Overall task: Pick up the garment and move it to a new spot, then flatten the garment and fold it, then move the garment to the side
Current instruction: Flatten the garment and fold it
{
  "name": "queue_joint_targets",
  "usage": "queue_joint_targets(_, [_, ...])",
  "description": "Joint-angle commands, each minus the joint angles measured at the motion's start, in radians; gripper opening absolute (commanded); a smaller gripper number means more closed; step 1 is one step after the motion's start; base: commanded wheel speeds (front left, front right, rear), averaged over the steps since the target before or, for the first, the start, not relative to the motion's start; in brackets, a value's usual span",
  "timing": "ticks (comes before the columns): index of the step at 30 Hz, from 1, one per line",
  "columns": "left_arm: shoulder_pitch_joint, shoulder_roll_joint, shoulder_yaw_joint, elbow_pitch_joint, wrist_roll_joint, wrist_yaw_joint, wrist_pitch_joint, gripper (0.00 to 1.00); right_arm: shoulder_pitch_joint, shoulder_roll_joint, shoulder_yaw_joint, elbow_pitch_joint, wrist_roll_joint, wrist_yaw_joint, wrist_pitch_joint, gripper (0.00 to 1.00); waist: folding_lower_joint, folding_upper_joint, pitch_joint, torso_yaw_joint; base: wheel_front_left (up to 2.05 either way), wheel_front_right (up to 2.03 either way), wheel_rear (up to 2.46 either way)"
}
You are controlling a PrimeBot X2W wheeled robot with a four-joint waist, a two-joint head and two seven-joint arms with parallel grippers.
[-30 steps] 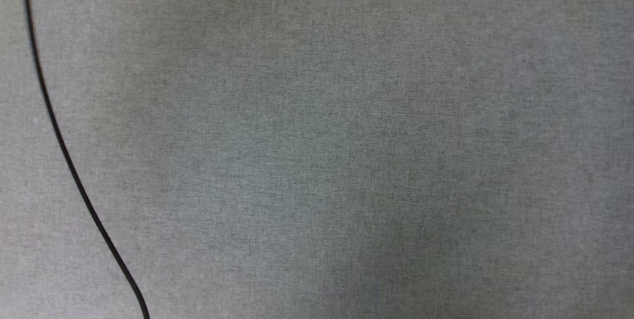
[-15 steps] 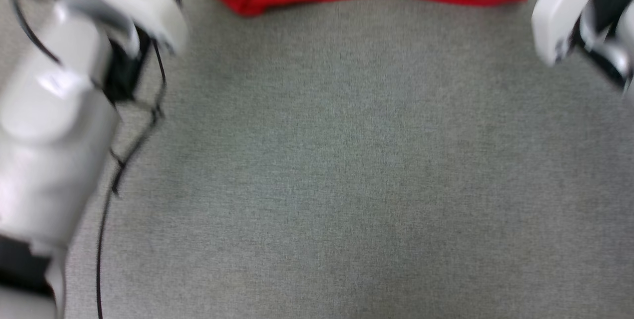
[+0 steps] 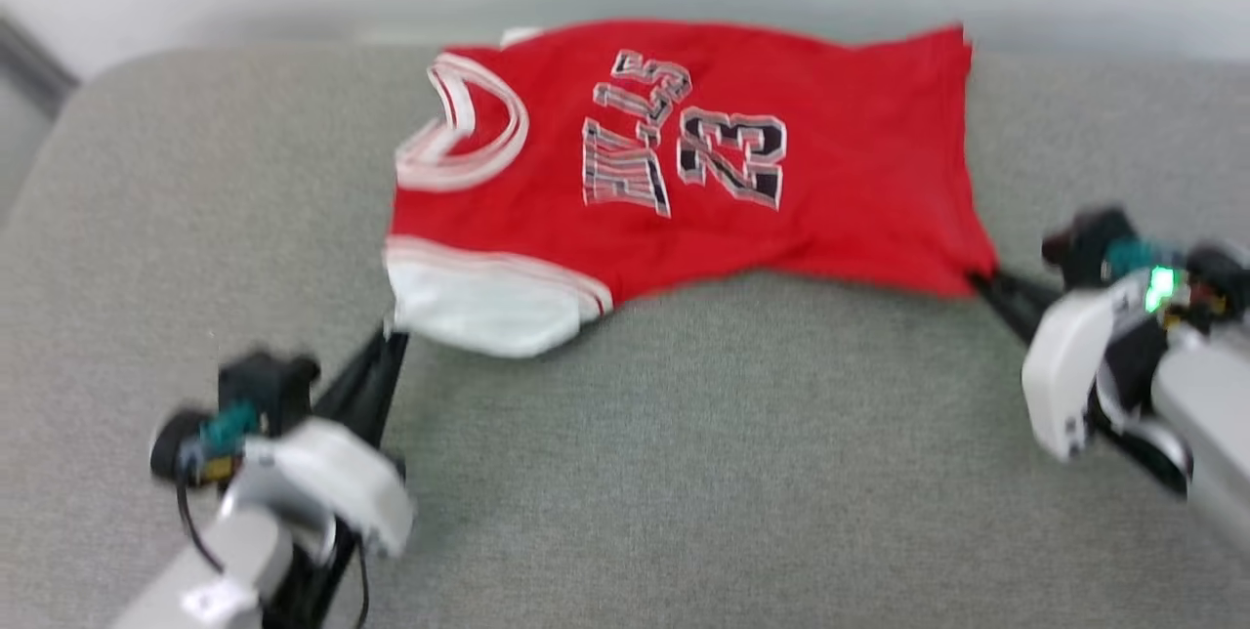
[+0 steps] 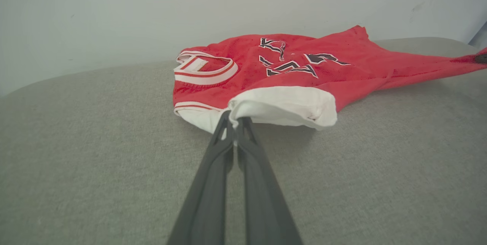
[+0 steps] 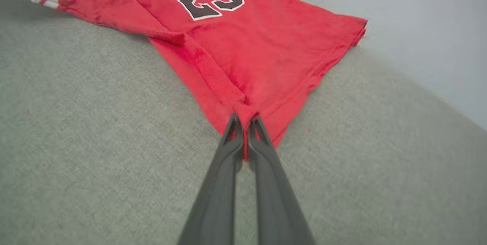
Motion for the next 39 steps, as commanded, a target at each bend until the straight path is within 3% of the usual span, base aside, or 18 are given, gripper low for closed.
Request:
queue_joint_targets(1, [0.039,0.014,-0.002,-0.019,-0.007,0.012,0.004,0.00,0.042,-0.010,0.002,-0.008,0.013,-0.001,-0.004,0.00,0.0002,0.0000,-0.060,0.001,0.00,0.00,0.00])
queue_joint_targets(12, [0.435,0.065,-0.015,-0.248,-0.105,0.153,0.040,0.00,0.344,-0.100,-0.060,-0.097,0.043,-0.001,-0.008,0.00,0.0002,0.0000,-0.202,0.014,0.00,0.00,0.00])
queue_joint_targets(19, [0.588,0.093,-0.025,-0.335,-0.151,0.202,0.058,0.00,0.525,-0.136,-0.150,-0.160,0.038,-0.001,-0.003,0.00,0.0002,0.0000,-0.228,0.025,0.00,0.00,0.00])
queue_joint_targets(27, [0.620,0.101,-0.032,-0.341,-0.164,0.198,0.061,0.00,0.667,-0.150,-0.278,-0.245,0.003,-0.001,0.038,0.00,0.0002,0.0000,-0.222,0.032,0.00,0.00,0.00])
queue_joint_targets(39, [0.363,0.112,-0.031,-0.279,-0.053,0.138,0.075,0.00,0.662,-0.116,-0.458,-0.360,-0.074,-0.001,0.139,0.00,0.0002,0.0000,-0.178,0.030,0.00,0.00,0.00])
